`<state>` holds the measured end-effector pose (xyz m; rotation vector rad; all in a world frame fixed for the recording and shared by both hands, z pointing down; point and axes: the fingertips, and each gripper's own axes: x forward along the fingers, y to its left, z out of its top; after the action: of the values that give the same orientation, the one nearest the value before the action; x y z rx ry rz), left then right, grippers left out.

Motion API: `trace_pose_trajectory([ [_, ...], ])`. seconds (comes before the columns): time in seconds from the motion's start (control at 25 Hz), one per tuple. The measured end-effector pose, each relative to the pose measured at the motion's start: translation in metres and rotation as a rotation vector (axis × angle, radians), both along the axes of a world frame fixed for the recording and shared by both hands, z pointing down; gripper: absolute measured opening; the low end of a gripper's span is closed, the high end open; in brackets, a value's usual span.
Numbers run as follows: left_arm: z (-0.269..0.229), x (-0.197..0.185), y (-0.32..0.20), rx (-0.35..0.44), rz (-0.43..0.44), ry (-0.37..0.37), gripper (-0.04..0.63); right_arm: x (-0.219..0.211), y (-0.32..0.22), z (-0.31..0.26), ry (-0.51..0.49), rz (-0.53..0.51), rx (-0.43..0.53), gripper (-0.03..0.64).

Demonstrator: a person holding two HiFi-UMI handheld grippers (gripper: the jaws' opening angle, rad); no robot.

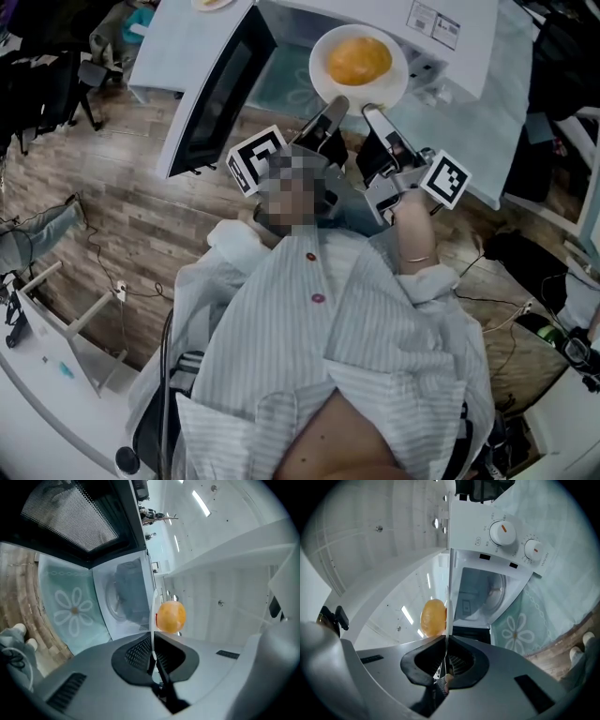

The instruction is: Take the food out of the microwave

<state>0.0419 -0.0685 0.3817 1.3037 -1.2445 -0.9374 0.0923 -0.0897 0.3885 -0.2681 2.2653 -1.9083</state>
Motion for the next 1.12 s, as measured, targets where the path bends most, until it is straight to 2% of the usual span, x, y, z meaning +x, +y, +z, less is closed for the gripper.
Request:
trace_pose_trajectory([
  [0.12,-0.003,0.005,0.000,-0.001,0.004,0.023,0.021,0.004,0.000,-0.003,0.002,0.009,0.009,0.043],
  [0.28,-0.010,0.004,0.000,0.025,0.019,-0.004,0.021,0.006,0.002,-0.011,0.001,0.020,0.014,0.041],
  [0.44,-0.018,0.007,0.002,0.031,0.019,0.014,0.020,0.007,0.003,-0.020,-0.012,0.019,0.032,0.041],
  [0.6,-0.019,0.008,0.002,0.048,0.024,0.001,0.020,0.009,0.004,-0.022,-0.022,0.024,0.036,0.041],
  [0.76,-0.021,0.010,0.004,0.031,0.026,0.029,0.020,0.009,0.005,-0.024,-0.028,0.026,0.035,0.041],
  [1.12,-0.022,0.011,0.005,0.040,0.036,0.018,0.020,0.011,0.007,-0.026,-0.036,0.037,0.032,0.041],
])
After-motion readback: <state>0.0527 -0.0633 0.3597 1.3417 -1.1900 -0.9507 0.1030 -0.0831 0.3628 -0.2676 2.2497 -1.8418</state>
